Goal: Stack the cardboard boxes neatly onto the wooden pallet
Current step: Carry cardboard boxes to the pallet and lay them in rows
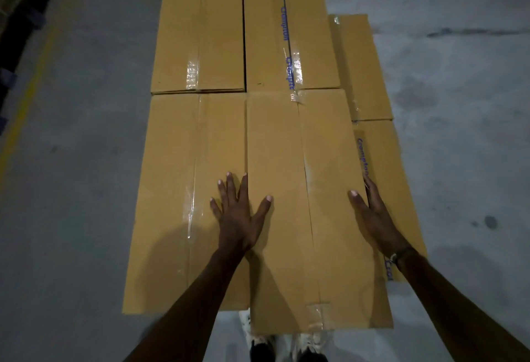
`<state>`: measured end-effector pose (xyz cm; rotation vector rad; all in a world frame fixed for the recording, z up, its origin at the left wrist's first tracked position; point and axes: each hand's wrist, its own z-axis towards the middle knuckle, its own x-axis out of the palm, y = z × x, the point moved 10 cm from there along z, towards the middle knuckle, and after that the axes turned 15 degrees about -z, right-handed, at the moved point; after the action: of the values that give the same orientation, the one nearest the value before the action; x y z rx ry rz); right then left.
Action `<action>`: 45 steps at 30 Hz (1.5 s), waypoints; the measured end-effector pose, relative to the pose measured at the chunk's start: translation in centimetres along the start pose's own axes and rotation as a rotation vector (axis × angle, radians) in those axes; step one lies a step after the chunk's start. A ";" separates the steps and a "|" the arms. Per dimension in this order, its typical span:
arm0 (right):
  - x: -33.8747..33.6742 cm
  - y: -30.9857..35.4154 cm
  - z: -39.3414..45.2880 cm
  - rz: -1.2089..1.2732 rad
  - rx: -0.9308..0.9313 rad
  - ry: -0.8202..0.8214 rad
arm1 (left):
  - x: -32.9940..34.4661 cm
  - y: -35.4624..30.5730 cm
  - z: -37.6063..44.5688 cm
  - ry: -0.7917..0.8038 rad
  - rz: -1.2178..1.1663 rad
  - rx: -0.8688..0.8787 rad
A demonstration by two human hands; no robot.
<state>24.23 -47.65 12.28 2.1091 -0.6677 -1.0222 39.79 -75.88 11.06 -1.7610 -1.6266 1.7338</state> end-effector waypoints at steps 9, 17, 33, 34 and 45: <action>1.0 -2.2 2.4 -0.042 0.025 0.000 | 1.1 1.2 0.9 -0.061 0.059 0.030; 1.8 -3.3 3.2 -0.008 0.044 -0.006 | 1.8 2.0 1.1 -0.121 0.211 0.023; 2.6 -3.2 1.0 -0.101 -0.004 0.017 | 2.9 2.3 -3.9 -0.022 0.346 0.116; 2.7 -3.4 0.1 -0.099 -0.008 0.020 | 3.1 2.4 -5.1 -0.002 0.337 0.132; 4.4 -9.4 -11.3 -0.104 0.005 -0.020 | 4.0 5.1 -14.7 0.118 0.395 0.314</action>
<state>37.33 -40.66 8.17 2.1601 -0.5759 -1.1001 53.09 -66.99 9.36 -2.0704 -0.9403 1.8712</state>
